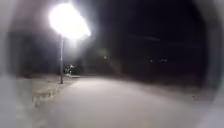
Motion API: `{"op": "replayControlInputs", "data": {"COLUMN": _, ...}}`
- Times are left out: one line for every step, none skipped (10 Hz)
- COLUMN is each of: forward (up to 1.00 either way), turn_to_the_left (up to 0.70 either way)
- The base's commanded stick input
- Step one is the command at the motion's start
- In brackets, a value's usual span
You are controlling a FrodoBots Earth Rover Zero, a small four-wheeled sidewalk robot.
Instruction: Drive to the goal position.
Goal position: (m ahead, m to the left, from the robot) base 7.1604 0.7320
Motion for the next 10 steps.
{"op": "replayControlInputs", "data": {"forward": 1.0, "turn_to_the_left": 0.25}}
{"op": "replayControlInputs", "data": {"forward": 1.0, "turn_to_the_left": 0.0}}
{"op": "replayControlInputs", "data": {"forward": 1.0, "turn_to_the_left": 0.0}}
{"op": "replayControlInputs", "data": {"forward": 1.0, "turn_to_the_left": 0.0}}
{"op": "replayControlInputs", "data": {"forward": 1.0, "turn_to_the_left": 0.0}}
{"op": "replayControlInputs", "data": {"forward": 1.0, "turn_to_the_left": 0.0}}
{"op": "replayControlInputs", "data": {"forward": 1.0, "turn_to_the_left": 0.0}}
{"op": "replayControlInputs", "data": {"forward": 1.0, "turn_to_the_left": 0.0}}
{"op": "replayControlInputs", "data": {"forward": 1.0, "turn_to_the_left": 0.0}}
{"op": "replayControlInputs", "data": {"forward": 1.0, "turn_to_the_left": 0.0}}
